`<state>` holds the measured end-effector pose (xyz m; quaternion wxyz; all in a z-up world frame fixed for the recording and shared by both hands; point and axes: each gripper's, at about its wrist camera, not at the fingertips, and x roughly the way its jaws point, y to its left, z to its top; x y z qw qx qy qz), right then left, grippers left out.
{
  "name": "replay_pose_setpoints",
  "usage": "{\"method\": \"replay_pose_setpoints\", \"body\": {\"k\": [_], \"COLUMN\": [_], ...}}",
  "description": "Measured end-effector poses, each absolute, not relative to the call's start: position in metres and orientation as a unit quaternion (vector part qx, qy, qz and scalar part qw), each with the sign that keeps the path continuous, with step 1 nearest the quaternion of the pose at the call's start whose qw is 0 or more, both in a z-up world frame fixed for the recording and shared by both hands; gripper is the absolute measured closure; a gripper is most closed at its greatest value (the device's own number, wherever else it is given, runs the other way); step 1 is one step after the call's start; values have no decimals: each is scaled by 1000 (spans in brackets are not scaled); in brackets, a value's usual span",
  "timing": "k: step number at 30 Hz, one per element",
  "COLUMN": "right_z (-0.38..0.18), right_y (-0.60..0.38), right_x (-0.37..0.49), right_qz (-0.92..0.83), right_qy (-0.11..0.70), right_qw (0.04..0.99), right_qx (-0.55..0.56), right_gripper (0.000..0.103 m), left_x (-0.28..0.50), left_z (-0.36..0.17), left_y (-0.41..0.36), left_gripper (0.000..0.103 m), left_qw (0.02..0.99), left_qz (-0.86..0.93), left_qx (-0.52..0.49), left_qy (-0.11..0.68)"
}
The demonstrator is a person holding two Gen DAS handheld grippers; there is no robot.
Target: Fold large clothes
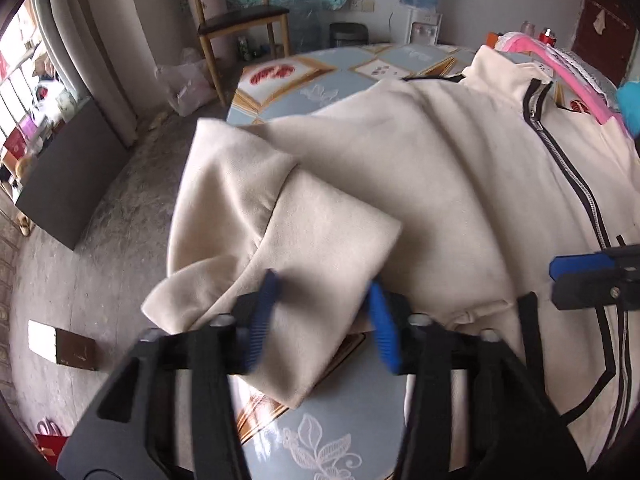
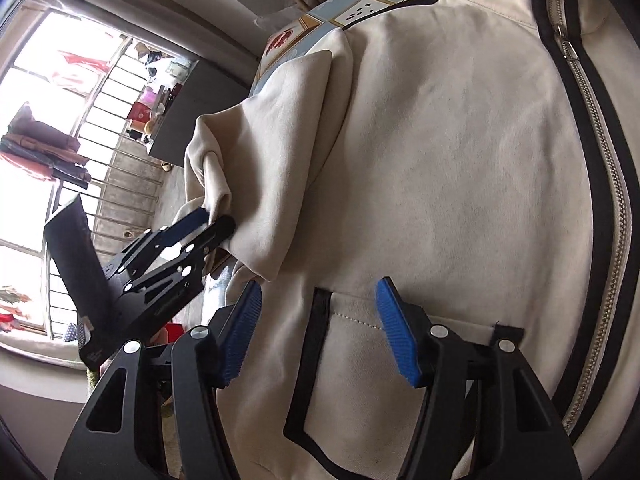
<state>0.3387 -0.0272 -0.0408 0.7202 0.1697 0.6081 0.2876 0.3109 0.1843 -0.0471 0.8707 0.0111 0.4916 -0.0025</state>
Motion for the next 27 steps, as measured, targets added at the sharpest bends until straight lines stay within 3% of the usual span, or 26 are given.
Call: {"method": "replay_pose_setpoints", "body": {"k": [4,6,12,19,27], "right_z": [-39,-37,-31,-21,-7], "right_y": [-34,-41,-63,-92,-123], "right_x": [336,331,323,314,306], "right_qz": [289,289,291,289,276], "right_qy": [601,598,586,568,541], "right_qw": [724,726,732,742,761], "right_qx": [175,176,188,211,227], "right_gripper": [45,45,45,46,51], "left_x": [313,315,312,298,301], "left_z": [-44,-42,-20,49,122], "left_y": [189,193,205,220,159], "left_gripper": [93,99,99,99,99], "left_qw": [869,866,870,890,902], "left_qz": [-7,-7,7,37,-76], "left_qx": [-3,-18,-39,-67,-142], "left_qy": [495,500,492,449,401]}}
